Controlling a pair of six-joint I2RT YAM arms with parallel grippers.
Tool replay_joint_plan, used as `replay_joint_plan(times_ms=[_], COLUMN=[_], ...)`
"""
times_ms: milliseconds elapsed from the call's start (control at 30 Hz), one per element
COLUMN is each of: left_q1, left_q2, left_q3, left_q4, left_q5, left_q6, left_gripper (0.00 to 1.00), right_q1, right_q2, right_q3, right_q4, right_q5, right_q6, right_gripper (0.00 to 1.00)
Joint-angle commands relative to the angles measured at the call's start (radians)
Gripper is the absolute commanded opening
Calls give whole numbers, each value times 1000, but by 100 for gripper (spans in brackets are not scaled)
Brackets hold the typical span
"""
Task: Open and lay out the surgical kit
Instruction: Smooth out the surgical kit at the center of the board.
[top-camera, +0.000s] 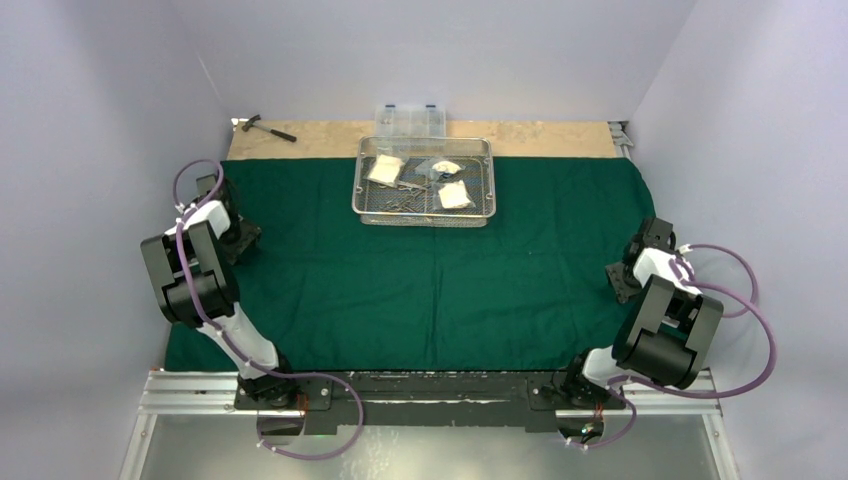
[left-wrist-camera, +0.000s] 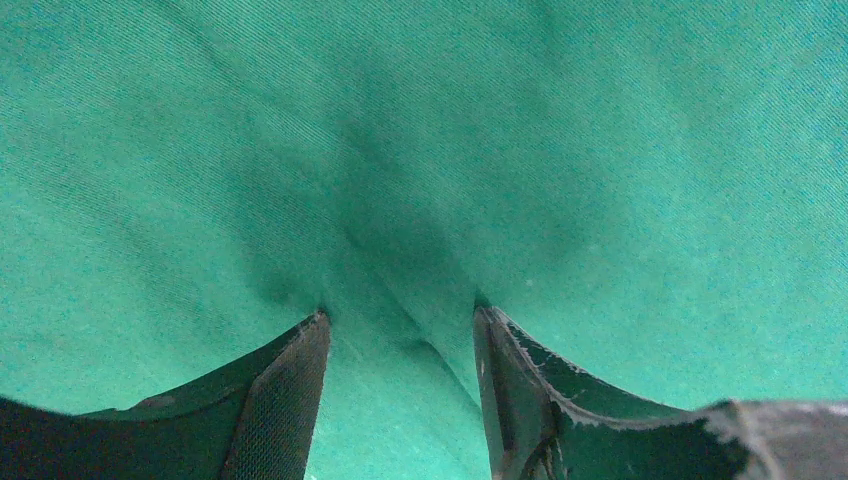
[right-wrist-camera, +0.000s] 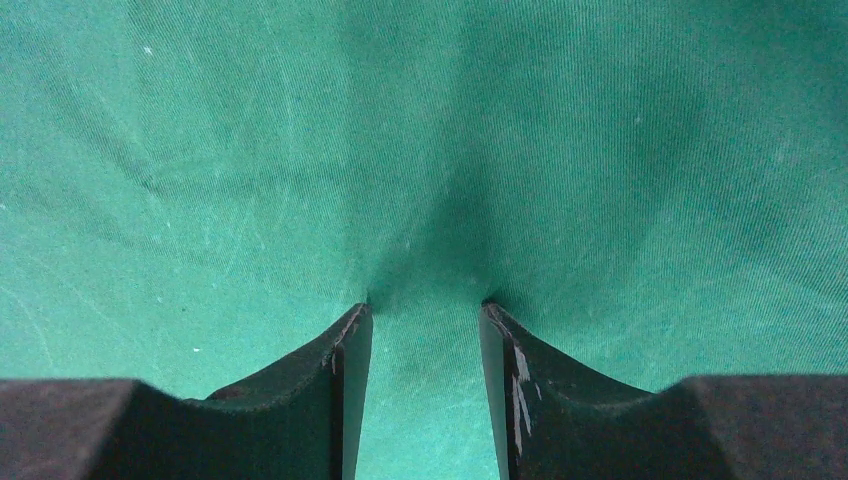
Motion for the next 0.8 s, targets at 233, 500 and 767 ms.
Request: replay_joint_plan(times_ms=[233,500,767], left_q1=[-12,-42,-104], left_q2=[-49,-88,-169], left_q3=[210,282,304], left_q4=[19,88,117], left_q5=[139,366,333], left_q6=[133,157,164], left_gripper=[53,60,91], right_q1=[43,257,352], right_q2=[-66,114,223], right_q3=[250,669,845], right_q4=[-11,-93,-36], right_q5=[-36,64,-67], right_q6=[-136,-225,-365], right_gripper=[50,56,90])
